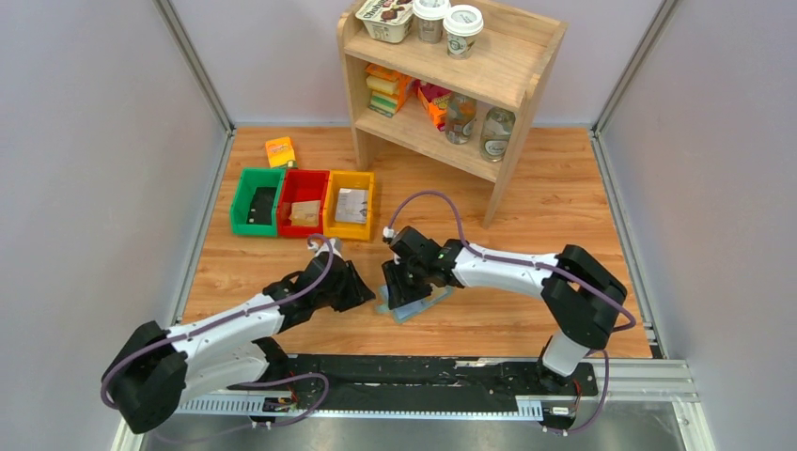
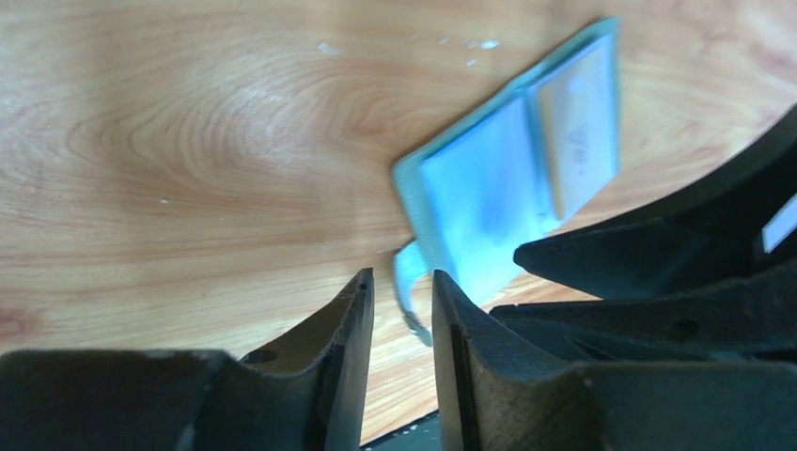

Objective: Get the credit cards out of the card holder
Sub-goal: Remove the credit card from the card holder.

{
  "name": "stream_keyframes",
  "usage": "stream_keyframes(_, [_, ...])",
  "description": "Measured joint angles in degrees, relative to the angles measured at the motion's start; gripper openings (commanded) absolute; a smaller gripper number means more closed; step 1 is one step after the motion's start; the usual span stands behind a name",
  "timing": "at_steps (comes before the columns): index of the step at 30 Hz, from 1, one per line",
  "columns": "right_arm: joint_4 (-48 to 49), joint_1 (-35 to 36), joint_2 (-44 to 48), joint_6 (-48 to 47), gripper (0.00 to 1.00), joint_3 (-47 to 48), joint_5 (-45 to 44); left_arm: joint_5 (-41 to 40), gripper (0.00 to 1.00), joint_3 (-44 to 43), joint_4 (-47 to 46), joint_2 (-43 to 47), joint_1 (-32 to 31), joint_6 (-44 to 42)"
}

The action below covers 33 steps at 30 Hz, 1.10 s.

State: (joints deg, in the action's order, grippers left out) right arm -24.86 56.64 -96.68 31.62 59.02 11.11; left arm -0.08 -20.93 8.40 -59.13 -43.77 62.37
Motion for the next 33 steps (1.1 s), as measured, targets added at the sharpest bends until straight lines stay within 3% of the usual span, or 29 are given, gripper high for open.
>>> stream_keyframes(7, [-2.29, -6.43, 8.44, -1.05, 0.46, -0.15, -4.09, -0.94, 0.45, -1.92, -0.37, 5.11, -0.02, 0.04])
stream_keyframes(13, [-1.25, -16.39, 10.40, -1.73, 0.45, -4.42, -4.09, 4.26, 0.45, -9.97, -6.78, -8.17, -0.11, 0.33])
stream_keyframes(22, [0.61, -19.23, 8.87, -2.82, 0.43, -8.46, -0.81, 9.88, 0.44, -18.78, -14.69, -29.22, -3.10, 3.80])
stream_keyframes(26, [2.21, -19.23, 8.41, -2.97, 0.42, -9.60, 0.61, 10.69, 0.44, -18.08, -17.14, -33.79, -3.37, 7.63])
stream_keyframes(33, [4.85, -19.32, 6.62, -2.95, 0.41, -11.54, 3.02, 10.36, 0.44, -16.50, -19.10, -34.23, -3.41, 11.65])
